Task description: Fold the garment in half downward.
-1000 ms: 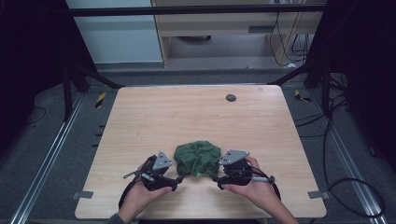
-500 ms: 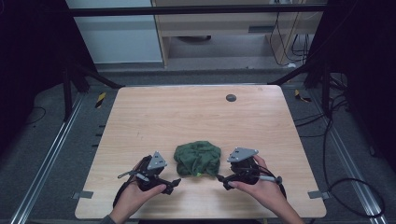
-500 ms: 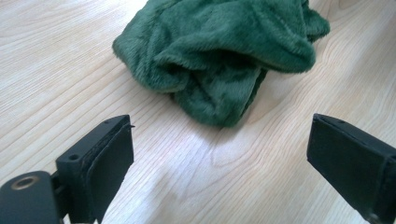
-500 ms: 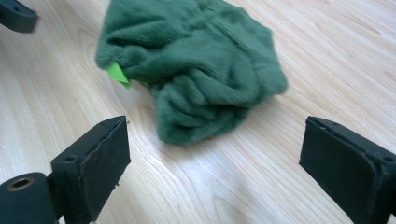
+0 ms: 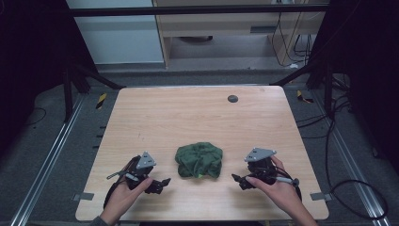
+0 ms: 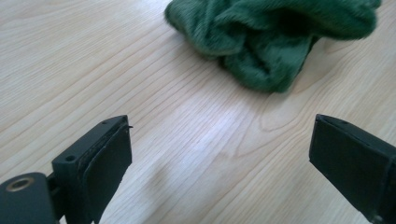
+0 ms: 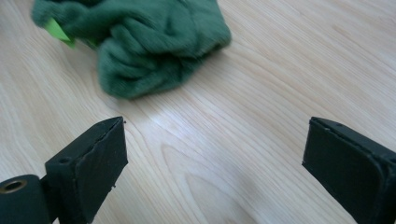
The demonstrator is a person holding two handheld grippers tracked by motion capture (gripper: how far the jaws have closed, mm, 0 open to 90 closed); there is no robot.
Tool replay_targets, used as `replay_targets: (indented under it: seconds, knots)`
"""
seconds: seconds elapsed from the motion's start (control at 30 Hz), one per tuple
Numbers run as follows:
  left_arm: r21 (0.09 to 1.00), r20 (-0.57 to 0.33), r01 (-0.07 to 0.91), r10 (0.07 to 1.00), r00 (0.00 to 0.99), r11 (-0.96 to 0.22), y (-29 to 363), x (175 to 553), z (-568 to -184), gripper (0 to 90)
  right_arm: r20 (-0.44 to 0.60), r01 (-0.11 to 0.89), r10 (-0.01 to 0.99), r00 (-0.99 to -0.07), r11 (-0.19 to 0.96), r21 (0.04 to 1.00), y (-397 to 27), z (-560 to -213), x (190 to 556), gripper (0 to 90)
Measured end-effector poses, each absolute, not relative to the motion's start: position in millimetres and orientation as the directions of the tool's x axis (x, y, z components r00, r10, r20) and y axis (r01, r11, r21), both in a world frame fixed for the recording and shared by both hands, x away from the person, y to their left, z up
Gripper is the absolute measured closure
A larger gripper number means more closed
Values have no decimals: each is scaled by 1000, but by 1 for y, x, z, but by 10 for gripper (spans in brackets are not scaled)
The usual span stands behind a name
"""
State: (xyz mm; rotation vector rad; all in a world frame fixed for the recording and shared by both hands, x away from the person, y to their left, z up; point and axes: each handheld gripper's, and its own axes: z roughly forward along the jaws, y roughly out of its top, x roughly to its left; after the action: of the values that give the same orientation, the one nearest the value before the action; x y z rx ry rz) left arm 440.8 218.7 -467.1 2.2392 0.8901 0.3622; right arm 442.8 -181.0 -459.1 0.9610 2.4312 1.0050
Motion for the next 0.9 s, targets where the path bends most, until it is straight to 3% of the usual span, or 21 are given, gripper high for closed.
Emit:
replay_targets:
  seconds: [0.9]
  knots:
    - [661, 25, 570, 774, 633, -488, 278, 455, -482, 61, -26, 560, 784, -620, 465, 686, -232, -479, 459, 100]
